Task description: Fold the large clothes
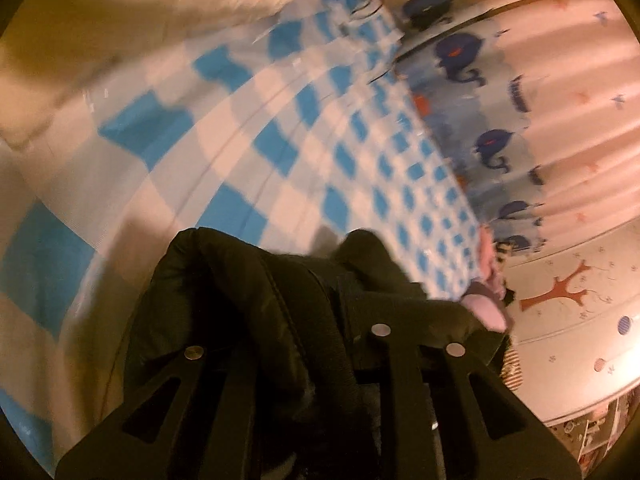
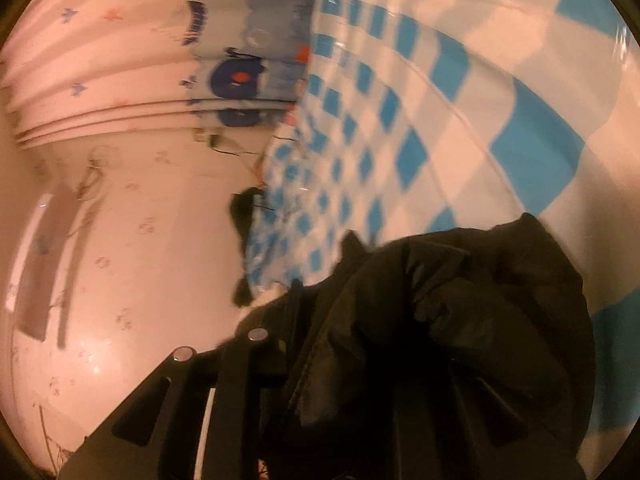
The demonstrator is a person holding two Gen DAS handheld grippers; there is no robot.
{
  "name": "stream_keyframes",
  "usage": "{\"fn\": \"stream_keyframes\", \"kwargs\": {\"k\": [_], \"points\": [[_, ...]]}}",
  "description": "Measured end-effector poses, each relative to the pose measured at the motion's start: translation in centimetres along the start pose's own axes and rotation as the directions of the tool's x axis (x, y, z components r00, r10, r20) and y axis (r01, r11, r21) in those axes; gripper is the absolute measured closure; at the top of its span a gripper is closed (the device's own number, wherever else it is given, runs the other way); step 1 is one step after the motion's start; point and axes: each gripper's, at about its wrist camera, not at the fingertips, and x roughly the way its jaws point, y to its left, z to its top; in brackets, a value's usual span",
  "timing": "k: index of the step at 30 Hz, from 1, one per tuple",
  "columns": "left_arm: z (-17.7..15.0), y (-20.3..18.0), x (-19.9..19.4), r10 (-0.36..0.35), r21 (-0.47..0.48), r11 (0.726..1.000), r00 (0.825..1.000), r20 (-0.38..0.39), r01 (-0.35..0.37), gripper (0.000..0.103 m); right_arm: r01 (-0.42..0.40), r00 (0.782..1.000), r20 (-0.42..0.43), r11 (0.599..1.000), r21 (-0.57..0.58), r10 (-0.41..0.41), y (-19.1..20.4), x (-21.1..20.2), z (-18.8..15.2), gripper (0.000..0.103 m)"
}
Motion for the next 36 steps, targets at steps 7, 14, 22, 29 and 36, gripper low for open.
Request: {"fn": "stream_keyframes", "kwargs": {"k": [7, 14, 22, 29, 36], "points": [[0.5, 0.3, 0.8, 0.017, -0.043, 0.999, 0.999, -0.052, -0.019, 0.083, -0.02, 1.0, -0.01, 0.999, 0.027, 0.021, 0.3, 0.0, 0.1, 0.039], [1.7, -1.7, -4.4, -0.167, -0.135, 0.975, 0.984, 0.067, 0.174, 0.042, 0.0, 1.0, 0.006, 0.993, -0.115, 0.001, 5.8, -1.5, -0.9, 0.016], [1.1, -5.8, -4.6, -0.092, -0.039, 0.995, 0.991, 0.102, 0.096, 0.025, 0.241, 0.957, -0.005, 0.8, -0.55, -0.291, 13.1, 2.7, -6.0, 0.016], [-2.8, -14.6, -5.5, -0.105, 0.381, 0.924, 0.98, 0.171, 0.032, 0.021, 0.367, 0.879, 0.033, 0.631, -0.684, -0.475, 12.4, 8.5, -8.1, 0.016], [-8.1, -18.4, 7.7, 0.204, 0.646, 0.749, 0.979, -0.021, -0.143, 0.021, 0.446, 0.81, 0.065, 0.541, -0.712, -0.582, 10.0, 14.8, -7.9, 0.015]]}}
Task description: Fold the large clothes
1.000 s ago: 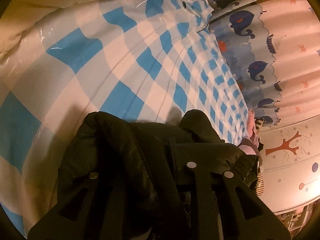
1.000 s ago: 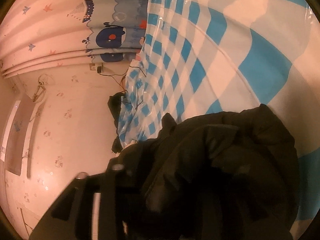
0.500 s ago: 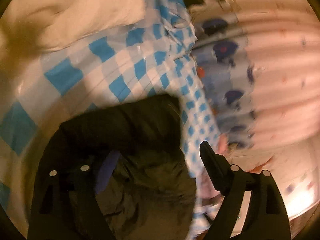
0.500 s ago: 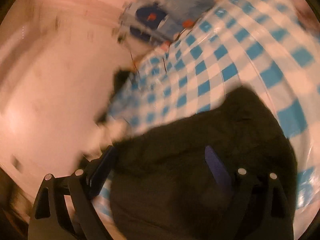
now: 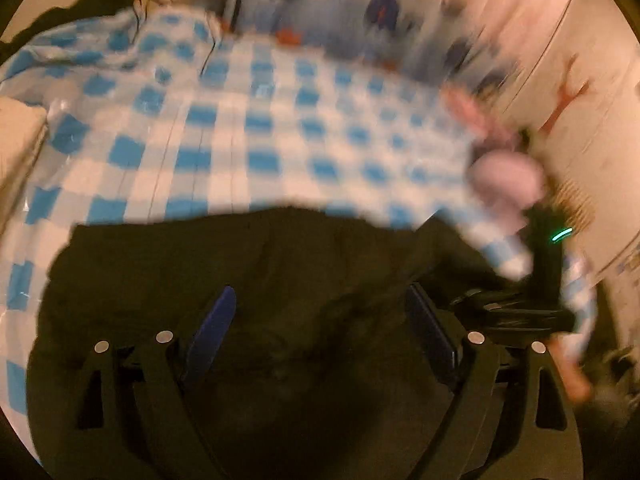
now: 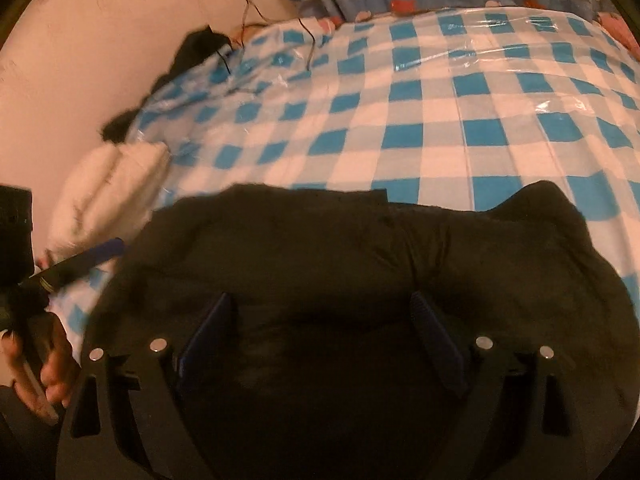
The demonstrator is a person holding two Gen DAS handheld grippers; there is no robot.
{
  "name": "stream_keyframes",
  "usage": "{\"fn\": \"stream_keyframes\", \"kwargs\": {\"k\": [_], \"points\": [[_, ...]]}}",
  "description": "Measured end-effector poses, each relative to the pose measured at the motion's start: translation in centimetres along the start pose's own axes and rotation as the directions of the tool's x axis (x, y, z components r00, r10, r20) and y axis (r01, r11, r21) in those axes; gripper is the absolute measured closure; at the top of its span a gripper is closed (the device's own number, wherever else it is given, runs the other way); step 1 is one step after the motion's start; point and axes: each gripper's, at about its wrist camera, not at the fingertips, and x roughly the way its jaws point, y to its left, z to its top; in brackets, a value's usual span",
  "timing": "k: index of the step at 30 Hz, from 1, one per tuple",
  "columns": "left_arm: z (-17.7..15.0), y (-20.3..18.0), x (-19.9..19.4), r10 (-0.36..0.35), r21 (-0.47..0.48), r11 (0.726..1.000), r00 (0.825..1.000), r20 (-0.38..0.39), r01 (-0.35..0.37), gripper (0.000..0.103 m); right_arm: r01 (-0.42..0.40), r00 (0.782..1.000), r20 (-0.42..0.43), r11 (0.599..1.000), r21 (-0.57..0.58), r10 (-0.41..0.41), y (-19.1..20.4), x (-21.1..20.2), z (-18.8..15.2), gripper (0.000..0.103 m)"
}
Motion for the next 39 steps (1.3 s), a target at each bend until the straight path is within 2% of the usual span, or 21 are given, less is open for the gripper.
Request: {"fn": "stream_keyframes", "kwargs": {"k": [1, 3, 7, 9, 10, 11, 13, 16, 18, 20, 24, 26, 28, 31, 33, 34, 35, 36, 39], "points": [[-0.6, 0.9, 2.0, 0.026, -0.025, 0.999, 0.999, -0.04, -0.027, 0.021, 0.016, 1.0, -0.011, 1.0, -0.011, -0.016, 0.0, 0.8, 0.0, 0.013], [-1.8, 3.3, 4.2, -0.014, -0.111, 0.994, 0.998, -0.062, 0.007, 0.021, 0.012, 1.0, -0.023, 1.0, -0.012, -0.012, -0.2, 2.1, 0.0, 0.013], [-2.8, 3.5, 3.5, -0.014, -0.143, 0.99, 0.997, -0.077, 0.003, 0.021, 0.041, 0.997, -0.067, 0.998, -0.047, -0.044, 0.4, 2.6, 0.3, 0.013], [-2.4, 3.5, 0.6, -0.033, -0.157, 0.987, 0.999, -0.018, 0.03, 0.021, 0.012, 1.0, 0.004, 0.999, -0.04, -0.012, 0.5, 0.7, 0.5, 0.013], [-1.9, 3.6, -0.4, -0.027, -0.153, 0.988, 0.999, 0.017, 0.03, 0.021, 0.023, 0.998, 0.056, 0.999, -0.035, -0.021, 0.3, -0.6, 0.9, 0.013], [-1.3, 4.1, -2.0, -0.003, -0.158, 0.987, 0.998, 0.066, 0.014, 0.021, 0.055, 0.993, 0.109, 0.998, -0.024, -0.052, -0.1, -1.8, 1.6, 0.013], [-0.7, 6.1, -3.1, 0.04, -0.205, 0.979, 0.993, 0.109, -0.017, 0.021, 0.13, 0.98, 0.148, 0.991, 0.02, -0.131, -1.4, -2.9, 2.7, 0.013], [-1.3, 9.4, -1.9, 0.065, -0.292, 0.956, 0.994, 0.084, -0.038, 0.021, 0.235, 0.961, 0.128, 0.968, 0.088, -0.245, -4.1, -2.3, 3.3, 0.013], [-3.2, 11.2, 0.2, 0.079, -0.31, 0.949, 0.996, 0.047, -0.061, 0.021, 0.283, 0.956, 0.053, 0.953, 0.105, -0.29, -6.4, 0.0, 2.3, 0.013], [-4.3, 11.5, 1.5, 0.063, -0.304, 0.952, 0.996, 0.058, -0.043, 0.021, 0.207, 0.977, 0.007, 0.963, 0.174, -0.211, -8.4, 1.9, 1.1, 0.011], [-4.3, 10.7, 2.4, 0.115, -0.269, 0.957, 0.993, 0.026, -0.104, 0.021, 0.223, 0.974, -0.012, 0.96, 0.168, -0.225, -8.6, 2.9, 0.8, 0.009], [-4.2, 10.8, 1.3, 0.104, -0.29, 0.952, 0.994, 0.015, -0.095, 0.022, 0.215, 0.977, -0.04, 0.961, 0.173, -0.212, -8.6, 2.2, 1.0, 0.009], [-4.2, 10.9, -1.6, 0.097, -0.3, 0.952, 0.992, 0.077, -0.069, 0.022, 0.211, 0.976, 0.013, 0.961, 0.178, -0.216, -8.4, -0.3, 0.9, 0.009], [-4.5, 11.4, -3.8, 0.126, -0.293, 0.952, 0.984, 0.123, -0.085, 0.022, 0.246, 0.959, 0.096, 0.952, 0.183, -0.267, -8.9, -3.6, 0.2, 0.009], [-5.1, 12.6, -3.2, 0.145, -0.313, 0.944, 0.984, 0.109, -0.104, 0.022, 0.277, 0.951, 0.082, 0.94, 0.199, -0.297, -10.3, -3.2, -0.8, 0.009], [-5.9, 13.7, -2.2, 0.121, -0.343, 0.936, 0.988, 0.096, -0.081, 0.022, 0.273, 0.955, 0.05, 0.934, 0.23, -0.292, -11.7, -2.2, -1.7, 0.008], [-6.3, 14.1, -1.7, 0.103, -0.357, 0.932, 0.99, 0.099, -0.061, 0.022, 0.219, 0.97, 0.046, 0.935, 0.28, -0.24, -13.1, -1.4, -2.6, 0.007], [-6.8, 14.2, -1.3, 0.096, -0.359, 0.932, 0.989, 0.116, -0.049, 0.022, 0.164, 0.976, 0.083, 0.932, 0.322, -0.201, -14.1, -1.2, -3.4, 0.007], [-7.4, 13.8, 0.0, 0.11, -0.336, 0.94, 0.986, 0.125, -0.062, 0.022, 0.163, 0.969, 0.128, 0.938, 0.308, -0.21, -13.8, -1.2, -4.2, 0.006]]}}
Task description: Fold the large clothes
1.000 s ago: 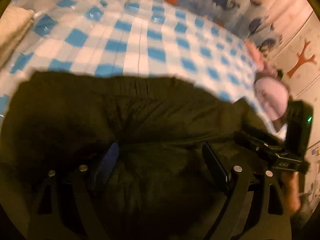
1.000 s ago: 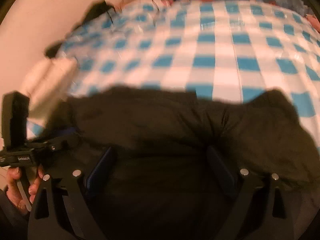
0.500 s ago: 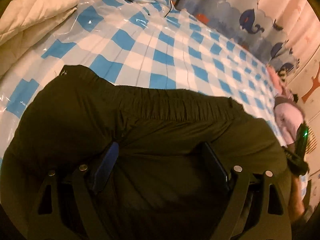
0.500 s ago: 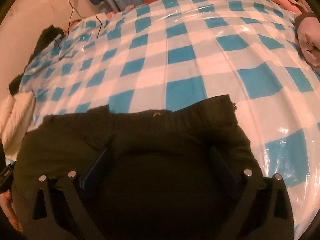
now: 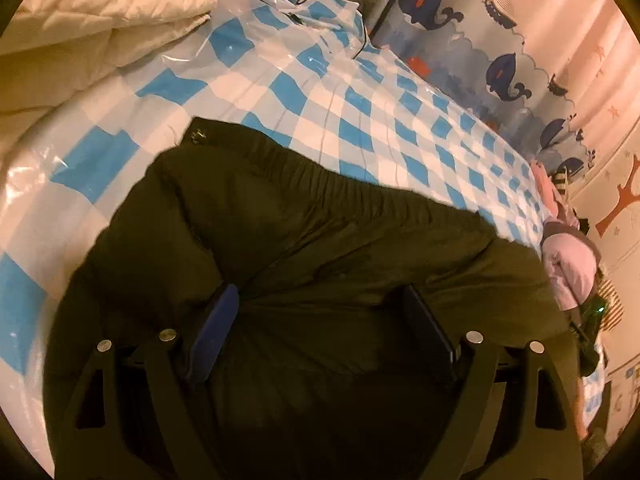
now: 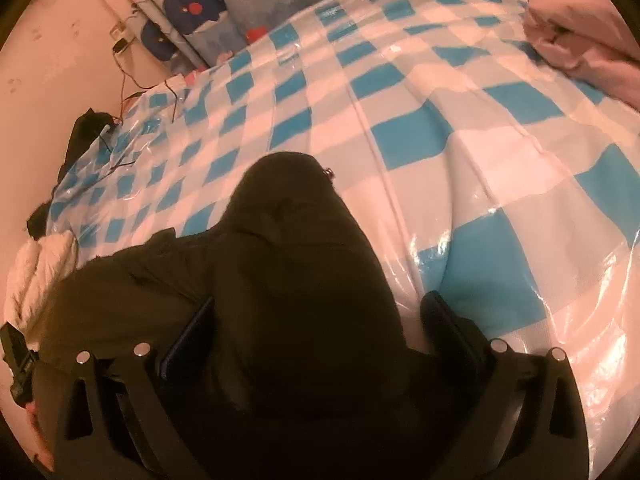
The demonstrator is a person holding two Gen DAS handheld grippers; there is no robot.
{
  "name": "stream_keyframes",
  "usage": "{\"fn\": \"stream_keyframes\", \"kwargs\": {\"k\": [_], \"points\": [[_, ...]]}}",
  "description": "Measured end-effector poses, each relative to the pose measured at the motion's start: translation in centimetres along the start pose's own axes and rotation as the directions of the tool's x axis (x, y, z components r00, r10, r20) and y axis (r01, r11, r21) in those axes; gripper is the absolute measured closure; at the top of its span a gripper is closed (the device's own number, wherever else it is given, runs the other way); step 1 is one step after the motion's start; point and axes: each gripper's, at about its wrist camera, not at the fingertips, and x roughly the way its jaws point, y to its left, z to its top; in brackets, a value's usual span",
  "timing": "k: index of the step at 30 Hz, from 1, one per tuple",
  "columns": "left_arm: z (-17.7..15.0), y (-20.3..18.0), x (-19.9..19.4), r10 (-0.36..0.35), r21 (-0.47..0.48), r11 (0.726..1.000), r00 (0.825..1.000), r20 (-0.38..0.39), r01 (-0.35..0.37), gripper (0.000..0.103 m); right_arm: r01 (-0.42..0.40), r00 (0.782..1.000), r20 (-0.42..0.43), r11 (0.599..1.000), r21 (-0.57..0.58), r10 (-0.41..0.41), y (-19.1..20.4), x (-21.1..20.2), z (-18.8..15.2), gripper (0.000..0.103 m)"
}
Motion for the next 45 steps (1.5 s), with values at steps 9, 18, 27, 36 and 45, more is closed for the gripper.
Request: {"fn": "stream_keyframes", "kwargs": {"k": [9, 18, 27, 36, 45], "points": [[-1.0, 1.7, -9.4, -0.076, -0.094, 0.992, 0.996, 0.044, 0.08, 0.023, -0.032, 0.998, 0.052, 0.986, -0.161, 0.041, 5.1, -8.3, -0.4, 0.007], [-14.3, 11.4, -19.6, -0.152, -0.477, 0.862, 0.985, 0.077, 0.17, 0.018, -0.238, 0.971, -0.124, 0.888, -0.394, 0.206, 13.7, -14.1, -10.6, 0.007], [-17.9, 9.9, -14.0, -0.372, -0.608, 0.723, 0.926, 0.058, 0.329, 0.018, -0.354, 0.935, -0.233, 0.759, -0.547, 0.268, 21.6, -17.1, -18.7, 0.007], [-17.2, 6.1, -13.8, -0.44, -0.554, 0.695, 0.881, 0.176, 0.457, 0.013, -0.29, 0.954, -0.203, 0.84, -0.459, 0.219, 20.2, -16.8, -17.4, 0.007], [-16.5, 5.9, -11.0, -0.446, -0.592, 0.67, 0.88, 0.161, 0.448, 0.014, -0.249, 0.966, -0.189, 0.841, -0.479, 0.178, 20.1, -15.3, -17.9, 0.007]]}}
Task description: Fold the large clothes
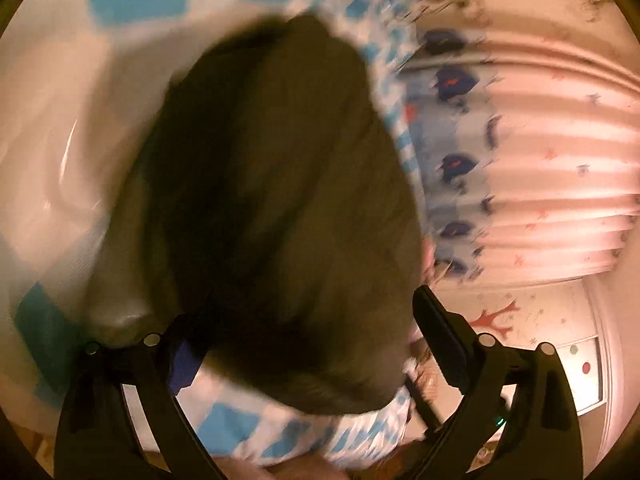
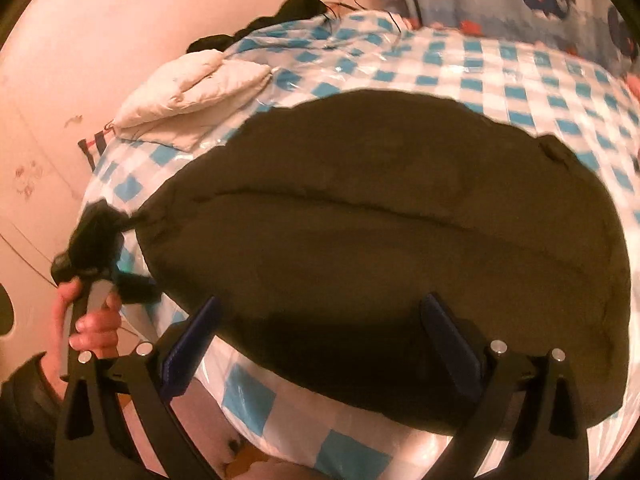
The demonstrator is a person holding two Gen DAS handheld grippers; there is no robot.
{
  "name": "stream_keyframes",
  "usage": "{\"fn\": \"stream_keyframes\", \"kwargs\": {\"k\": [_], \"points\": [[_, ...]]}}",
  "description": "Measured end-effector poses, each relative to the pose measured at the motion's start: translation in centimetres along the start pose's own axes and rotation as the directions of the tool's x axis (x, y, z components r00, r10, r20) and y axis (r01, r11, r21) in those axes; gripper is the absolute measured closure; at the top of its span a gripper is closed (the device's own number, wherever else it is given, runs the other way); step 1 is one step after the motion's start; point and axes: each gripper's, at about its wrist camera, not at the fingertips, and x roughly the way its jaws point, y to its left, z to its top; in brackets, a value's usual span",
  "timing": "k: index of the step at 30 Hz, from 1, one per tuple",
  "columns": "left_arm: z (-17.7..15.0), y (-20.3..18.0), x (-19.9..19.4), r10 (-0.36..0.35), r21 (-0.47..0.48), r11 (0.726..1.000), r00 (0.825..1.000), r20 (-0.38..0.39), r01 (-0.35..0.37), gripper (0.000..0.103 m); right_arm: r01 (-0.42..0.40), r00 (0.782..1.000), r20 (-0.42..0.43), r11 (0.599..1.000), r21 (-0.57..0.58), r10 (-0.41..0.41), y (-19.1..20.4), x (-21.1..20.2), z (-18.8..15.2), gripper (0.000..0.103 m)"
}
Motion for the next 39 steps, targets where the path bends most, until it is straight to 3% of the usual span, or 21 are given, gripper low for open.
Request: {"fn": "stream_keyframes", "kwargs": {"k": [1, 2, 3, 5, 6, 7, 8, 9, 12, 16, 17, 18, 19, 21, 24, 27, 28, 31, 34, 36, 39], "points": [[0.0, -1.2, -0.5, -0.043, 0.031, 0.999, 0.998, 0.041, 0.041, 0.014, 0.003, 1.0, 0.016, 1.0, 0.008, -0.003, -0.1, -0.2, 0.1, 0.007], [0.0, -1.9, -0.5, -0.037, 0.058, 0.998, 0.998, 0.05, 0.034, 0.014, 0.013, 0.999, 0.032, 1.0, 0.028, -0.014, -0.6, -0.4, 0.5, 0.007], [0.2, -2.3, 0.2, 0.014, 0.088, 0.996, 0.999, 0.04, -0.017, 0.013, 0.028, 0.999, 0.039, 0.997, 0.07, -0.03, -1.6, -0.4, 0.9, 0.007], [0.6, -1.2, 2.1, 0.105, 0.047, 0.994, 0.994, -0.027, -0.103, 0.014, 0.045, 0.999, 0.018, 0.987, 0.151, -0.048, -3.4, 0.3, 1.0, 0.007], [0.9, -0.2, 2.6, 0.112, -0.002, 0.994, 0.993, -0.046, -0.113, 0.014, 0.055, 0.998, -0.015, 0.983, 0.175, -0.053, -4.1, 1.0, 1.0, 0.007], [0.9, 0.1, 2.4, 0.088, -0.028, 0.996, 0.996, -0.016, -0.089, 0.014, 0.057, 0.997, -0.069, 0.98, 0.193, -0.045, -4.8, 2.0, 1.0, 0.007], [1.0, -0.1, 1.9, 0.065, -0.029, 0.998, 0.998, 0.012, -0.064, 0.014, 0.056, 0.997, -0.067, 0.98, 0.192, -0.044, -5.0, 1.9, 0.9, 0.007], [0.9, -0.6, 1.3, 0.029, -0.011, 1.0, 0.998, 0.063, -0.028, 0.014, 0.054, 0.998, -0.039, 0.98, 0.189, -0.047, -4.9, 1.4, 1.1, 0.007], [1.4, -0.9, 2.5, 0.087, 0.014, 0.996, 0.994, 0.063, -0.088, 0.014, 0.059, 0.995, 0.074, 0.983, 0.171, -0.073, -4.4, -0.3, 3.9, 0.007], [1.4, -1.0, 3.2, 0.067, -0.002, 0.998, 0.992, 0.109, -0.067, 0.014, 0.16, 0.982, 0.082, 0.98, 0.116, -0.17, -3.5, 1.6, 9.1, 0.007], [1.2, -1.3, 3.3, 0.059, 0.008, 0.998, 0.991, 0.12, -0.06, 0.018, 0.206, 0.975, 0.066, 0.974, 0.09, -0.212, -3.4, 3.1, 10.2, 0.007], [1.2, -1.5, 3.5, 0.051, 0.019, 0.998, 0.991, 0.124, -0.054, 0.032, 0.256, 0.965, 0.038, 0.964, 0.066, -0.259, -3.7, 5.0, 10.8, 0.007], [1.3, -1.5, 3.6, 0.053, 0.029, 0.998, 0.991, 0.119, -0.057, 0.038, 0.285, 0.958, 0.002, 0.957, 0.055, -0.285, -3.9, 6.7, 10.8, 0.007], [1.5, -1.0, 3.6, 0.046, 0.038, 0.998, 0.993, 0.112, -0.051, 0.068, 0.3, 0.952, -0.08, 0.953, 0.05, -0.295, -5.4, 10.9, 9.6, 0.006], [2.2, -0.9, 2.1, 0.029, 0.071, 0.997, 0.994, 0.107, -0.037, 0.077, 0.302, 0.952, -0.071, 0.951, 0.057, -0.298, -6.3, 12.6, 8.2, 0.006], [2.3, -0.5, 2.0, 0.011, 0.06, 0.998, 0.995, 0.103, -0.018, 0.076, 0.281, 0.956, -0.109, 0.957, 0.068, -0.273, -6.3, 11.6, 8.5, 0.006], [2.5, 0.0, 2.0, 0.005, 0.045, 0.999, 0.995, 0.1, -0.009, 0.075, 0.261, 0.964, -0.074, 0.963, 0.072, -0.256, -5.8, 10.1, 8.6, 0.006], [2.1, 1.5, 1.3, 0.015, 0.007, 1.0, 0.994, 0.11, -0.016, 0.055, 0.243, 0.97, 0.016, 0.97, 0.014, -0.243, -3.4, 7.0, 7.6, 0.006], [2.4, 2.3, 1.7, -0.005, -0.045, 0.999, 0.994, 0.111, 0.01, 0.044, 0.275, 0.956, -0.076, 0.956, -0.103, -0.283, -2.5, 9.6, 5.4, 0.006], [2.6, 1.5, 2.1, -0.001, -0.049, 0.999, 0.995, 0.101, 0.006, 0.028, 0.274, 0.958, -0.061, 0.956, -0.107, -0.282, -2.8, 10.4, 4.3, 0.006], [3.1, 0.4, 2.3, 0.021, -0.052, 0.999, 0.994, 0.109, -0.015, 0.026, 0.248, 0.959, -0.125, 0.966, -0.078, -0.256, -3.0, 9.9, 5.4, 0.006]]}}
